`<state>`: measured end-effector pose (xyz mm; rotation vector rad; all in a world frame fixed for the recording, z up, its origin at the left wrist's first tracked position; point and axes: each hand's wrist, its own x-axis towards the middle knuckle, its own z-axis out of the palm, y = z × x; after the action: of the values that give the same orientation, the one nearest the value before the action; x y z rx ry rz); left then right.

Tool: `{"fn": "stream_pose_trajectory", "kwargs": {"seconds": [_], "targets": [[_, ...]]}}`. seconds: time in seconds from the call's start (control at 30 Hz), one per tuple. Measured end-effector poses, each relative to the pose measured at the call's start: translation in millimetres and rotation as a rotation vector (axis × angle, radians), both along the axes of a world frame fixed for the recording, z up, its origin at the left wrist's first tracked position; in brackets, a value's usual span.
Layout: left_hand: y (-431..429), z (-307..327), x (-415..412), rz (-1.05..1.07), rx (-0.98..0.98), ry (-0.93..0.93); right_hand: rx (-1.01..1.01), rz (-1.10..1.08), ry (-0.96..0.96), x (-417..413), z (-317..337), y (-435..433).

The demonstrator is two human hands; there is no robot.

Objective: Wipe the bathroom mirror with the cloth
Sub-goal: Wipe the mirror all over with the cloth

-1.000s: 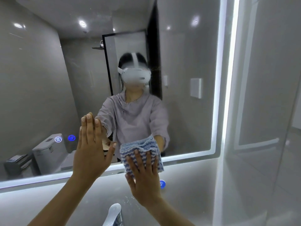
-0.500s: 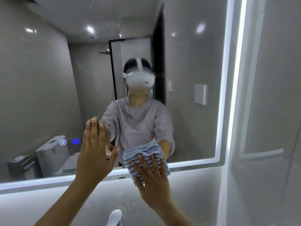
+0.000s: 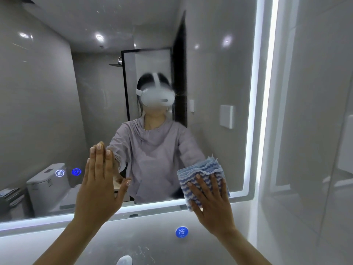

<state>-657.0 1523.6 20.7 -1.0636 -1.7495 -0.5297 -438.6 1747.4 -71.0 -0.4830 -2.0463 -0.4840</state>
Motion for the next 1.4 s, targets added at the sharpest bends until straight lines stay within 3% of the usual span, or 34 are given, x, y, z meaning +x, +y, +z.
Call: {"fn": "stream_pose_trajectory", "kwargs": {"seconds": [0.53, 1.03, 1.4], "targets": [[2, 0, -1, -0.008, 0.029, 0.024, -0.153, -0.142, 0.025, 74, 6, 57], [4, -2, 0, -0.006, 0.006, 0.001, -0.312, -0.144, 0.196, 20, 34, 12], [2, -2, 1, -0.018, -0.01, -0.073, -0.018, -0.028, 0.076, -56, 98, -52]]}}
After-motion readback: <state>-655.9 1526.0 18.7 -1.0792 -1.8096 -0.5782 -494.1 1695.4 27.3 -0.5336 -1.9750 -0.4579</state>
